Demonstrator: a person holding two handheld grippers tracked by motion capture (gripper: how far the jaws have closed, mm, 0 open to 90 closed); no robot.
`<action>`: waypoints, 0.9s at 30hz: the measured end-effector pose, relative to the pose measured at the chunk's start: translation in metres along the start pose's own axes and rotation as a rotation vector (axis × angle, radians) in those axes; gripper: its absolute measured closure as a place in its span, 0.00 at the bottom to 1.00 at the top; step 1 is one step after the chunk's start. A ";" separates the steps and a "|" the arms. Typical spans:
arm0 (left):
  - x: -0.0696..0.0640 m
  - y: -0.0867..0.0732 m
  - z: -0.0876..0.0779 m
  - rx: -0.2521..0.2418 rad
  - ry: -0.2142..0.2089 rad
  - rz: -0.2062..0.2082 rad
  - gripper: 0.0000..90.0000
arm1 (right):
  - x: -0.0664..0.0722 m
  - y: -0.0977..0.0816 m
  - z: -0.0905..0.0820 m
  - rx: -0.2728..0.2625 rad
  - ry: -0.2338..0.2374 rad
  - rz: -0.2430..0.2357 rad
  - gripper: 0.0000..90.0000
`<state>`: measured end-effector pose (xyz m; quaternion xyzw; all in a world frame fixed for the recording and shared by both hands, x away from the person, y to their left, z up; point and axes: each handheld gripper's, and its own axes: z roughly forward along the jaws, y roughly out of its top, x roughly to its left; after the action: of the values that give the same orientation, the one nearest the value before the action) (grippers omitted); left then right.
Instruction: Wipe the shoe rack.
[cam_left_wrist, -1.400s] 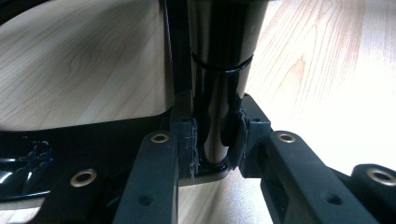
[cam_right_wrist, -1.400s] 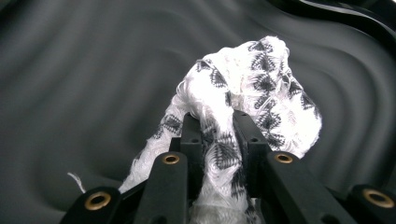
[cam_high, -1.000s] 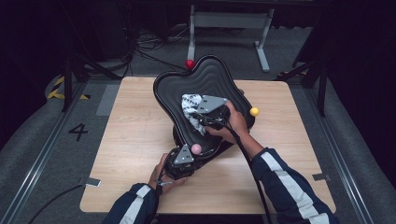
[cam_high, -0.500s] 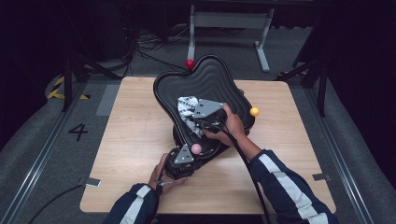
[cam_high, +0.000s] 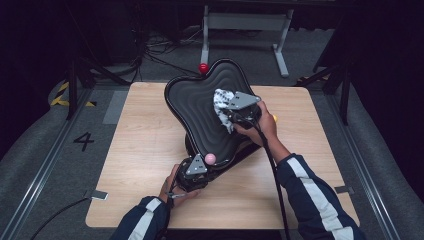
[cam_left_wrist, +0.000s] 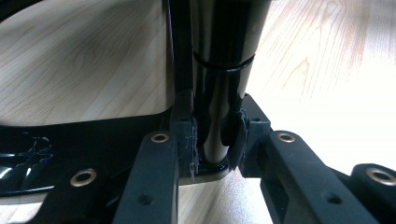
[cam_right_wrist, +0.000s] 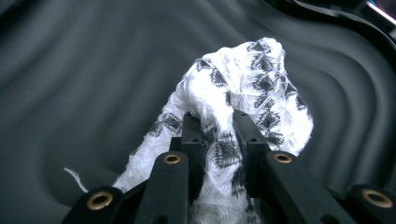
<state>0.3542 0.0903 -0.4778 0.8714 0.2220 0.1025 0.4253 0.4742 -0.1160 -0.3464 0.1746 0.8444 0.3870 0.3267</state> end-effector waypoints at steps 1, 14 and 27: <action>0.000 0.000 0.000 -0.002 0.000 0.000 0.82 | -0.006 -0.003 0.000 0.012 -0.017 0.008 0.86; 0.000 0.000 0.000 -0.003 -0.002 -0.002 0.82 | -0.048 -0.029 -0.005 0.135 -0.147 0.092 0.86; -0.001 0.000 0.000 -0.005 -0.004 0.004 0.82 | -0.047 -0.035 -0.006 0.084 -0.113 0.129 0.86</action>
<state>0.3537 0.0896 -0.4780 0.8710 0.2195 0.1022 0.4276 0.5026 -0.1677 -0.3504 0.2640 0.8272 0.3609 0.3403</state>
